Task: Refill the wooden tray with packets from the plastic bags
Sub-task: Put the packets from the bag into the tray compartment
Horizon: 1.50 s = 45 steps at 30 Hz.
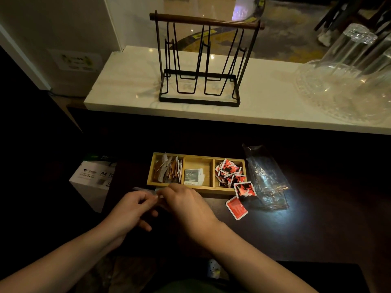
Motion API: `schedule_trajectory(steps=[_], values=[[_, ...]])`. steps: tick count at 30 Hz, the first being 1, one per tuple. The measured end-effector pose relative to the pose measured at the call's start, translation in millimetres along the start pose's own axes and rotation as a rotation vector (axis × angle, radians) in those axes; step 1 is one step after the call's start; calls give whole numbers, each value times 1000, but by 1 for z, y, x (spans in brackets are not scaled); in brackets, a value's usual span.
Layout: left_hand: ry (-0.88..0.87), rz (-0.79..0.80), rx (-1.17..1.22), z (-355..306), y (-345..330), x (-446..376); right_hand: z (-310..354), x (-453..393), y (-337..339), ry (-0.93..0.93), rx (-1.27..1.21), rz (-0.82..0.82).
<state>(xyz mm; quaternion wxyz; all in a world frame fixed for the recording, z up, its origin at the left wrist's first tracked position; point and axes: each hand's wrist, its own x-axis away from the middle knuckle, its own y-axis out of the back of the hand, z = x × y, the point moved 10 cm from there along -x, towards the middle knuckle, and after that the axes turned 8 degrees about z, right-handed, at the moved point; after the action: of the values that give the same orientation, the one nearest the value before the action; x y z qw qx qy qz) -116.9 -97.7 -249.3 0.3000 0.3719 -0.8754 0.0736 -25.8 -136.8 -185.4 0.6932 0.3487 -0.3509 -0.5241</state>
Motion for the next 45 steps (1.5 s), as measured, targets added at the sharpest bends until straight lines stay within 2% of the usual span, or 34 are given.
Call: schedule_trajectory(steps=[6, 12, 17, 20, 24, 29, 32, 35, 37, 39, 43, 45], values=[[-67, -36, -54, -12, -3, -4, -4, -10, 2, 130, 111, 29], [-128, -27, -77, -31, 1, -9, -28, -20, 5, 7, -195, -61], [-99, 50, -25, -28, -6, -5, -69, -20, 20, -244, -403, -183], [-44, 56, -115, -21, -1, -5, -72, -18, 35, -224, -284, -205], [-41, -81, -311, -30, 20, -5, -89, -10, 64, -289, 8, -309], [-71, -100, -316, -43, 23, -8, -80, -6, 65, -337, 150, -243], [-63, -63, -198, -44, 19, -10, -49, -3, 74, -160, 108, -313], [-100, -34, -123, -50, 14, -11, -4, -10, 47, 65, -63, -182], [-78, -36, -131, -46, 13, -13, 0, -20, 12, 35, -100, -59], [-25, -47, -150, -31, 17, -16, -22, -25, -10, -69, -110, -49], [140, -75, -114, 13, 32, -21, -66, -13, 1, -193, 23, -295], [229, -77, -20, 36, 36, -23, -73, -13, 0, -170, 27, -264]])
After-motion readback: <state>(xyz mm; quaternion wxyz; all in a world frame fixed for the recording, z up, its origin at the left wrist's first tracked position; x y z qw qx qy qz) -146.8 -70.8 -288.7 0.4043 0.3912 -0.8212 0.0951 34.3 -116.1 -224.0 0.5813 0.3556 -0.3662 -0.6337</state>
